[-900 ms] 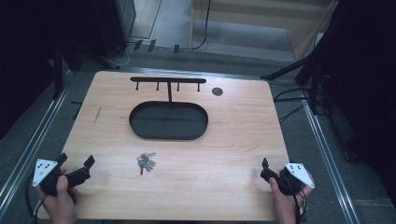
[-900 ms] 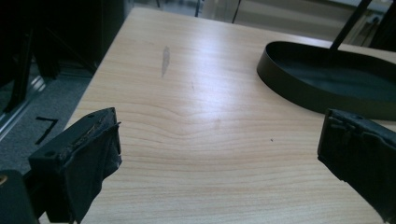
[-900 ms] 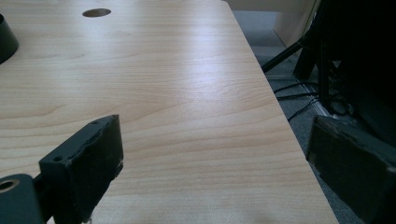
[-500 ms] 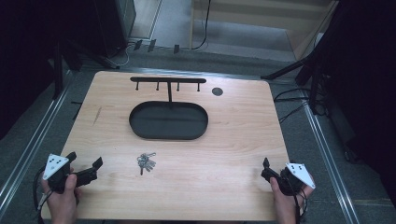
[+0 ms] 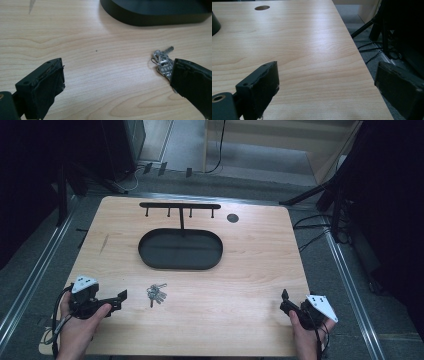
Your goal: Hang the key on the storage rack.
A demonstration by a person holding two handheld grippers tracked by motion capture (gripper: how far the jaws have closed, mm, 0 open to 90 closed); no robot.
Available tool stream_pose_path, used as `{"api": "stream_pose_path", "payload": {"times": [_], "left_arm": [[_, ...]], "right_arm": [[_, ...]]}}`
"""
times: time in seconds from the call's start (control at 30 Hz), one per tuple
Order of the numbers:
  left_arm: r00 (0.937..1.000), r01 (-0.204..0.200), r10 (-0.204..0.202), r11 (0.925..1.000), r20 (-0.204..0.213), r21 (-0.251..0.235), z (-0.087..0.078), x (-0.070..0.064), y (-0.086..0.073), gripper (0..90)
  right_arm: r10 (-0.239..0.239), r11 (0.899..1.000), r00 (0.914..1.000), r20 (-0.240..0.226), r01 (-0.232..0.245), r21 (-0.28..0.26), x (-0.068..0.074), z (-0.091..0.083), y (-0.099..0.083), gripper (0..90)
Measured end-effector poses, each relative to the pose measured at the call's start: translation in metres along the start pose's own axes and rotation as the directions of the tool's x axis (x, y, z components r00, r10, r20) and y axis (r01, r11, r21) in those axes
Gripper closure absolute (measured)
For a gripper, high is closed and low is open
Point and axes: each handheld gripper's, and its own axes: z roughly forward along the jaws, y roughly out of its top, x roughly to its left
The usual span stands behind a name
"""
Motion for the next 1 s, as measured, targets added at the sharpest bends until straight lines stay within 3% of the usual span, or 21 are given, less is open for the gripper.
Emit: {"api": "stream_pose_path", "payload": {"times": [0.1,0.17,0.27,0.4,0.5,0.57,0.7,0.83,0.9,0.97,1.0], "left_arm": [[0.9999,-0.016,0.016,0.9955,-0.005,0.094,0.001,-0.006,0.013,0.0],[0.9994,-0.033,0.033,0.9886,0.002,0.147,0.004,-0.011,0.019,0.0],[0.9991,-0.030,0.022,0.9763,0.036,0.214,0.009,-0.021,0.025,0.0],[0.9987,-0.030,0.015,0.9403,0.049,0.339,0.020,-0.036,0.028,0.0],[0.9983,0.001,-0.025,0.9082,0.053,0.418,0.025,-0.046,0.030,2.3],[0.9965,0.031,-0.062,0.8953,0.055,0.444,0.028,-0.049,0.033,4.7],[0.9957,0.070,-0.091,0.8778,0.021,0.474,0.039,-0.052,0.042,5.9],[0.9907,0.123,-0.135,0.8416,-0.015,0.526,0.052,-0.062,0.048,6.9],[0.9882,0.139,-0.152,0.8322,-0.020,0.537,0.056,-0.069,0.048,6.9],[0.9883,0.132,-0.152,0.8136,-0.013,0.566,0.063,-0.079,0.048,6.9],[0.9885,0.132,-0.150,0.8095,-0.016,0.572,0.066,-0.082,0.048,6.9]], "right_arm": [[-0.001,1.000,1.0000,0.000,0.001,0.004,0.000,0.000,0.000,5.4],[0.001,1.000,1.0000,-0.002,-0.001,0.007,0.000,0.001,0.000,5.4],[0.005,1.000,1.0000,-0.003,-0.005,0.013,-0.001,0.001,0.000,5.4],[0.006,1.000,1.0000,-0.004,-0.006,0.019,-0.001,0.001,0.001,5.5],[0.004,1.000,1.0000,-0.005,-0.004,0.020,-0.001,0.002,0.001,5.5],[0.004,1.000,1.0000,-0.004,-0.004,0.020,-0.001,0.002,0.001,5.5],[0.002,1.000,1.0000,-0.007,-0.001,0.022,-0.001,0.002,0.001,5.5],[-0.001,1.000,1.0000,-0.006,0.001,0.025,-0.001,0.002,0.001,5.5],[0.000,1.000,1.0000,-0.008,0.000,0.029,-0.001,0.002,0.001,5.5],[0.000,1.000,0.9999,-0.010,0.000,0.031,-0.001,0.003,0.001,5.6],[0.001,0.999,1.0000,-0.010,-0.001,0.032,-0.001,0.003,0.001,5.7]]}}
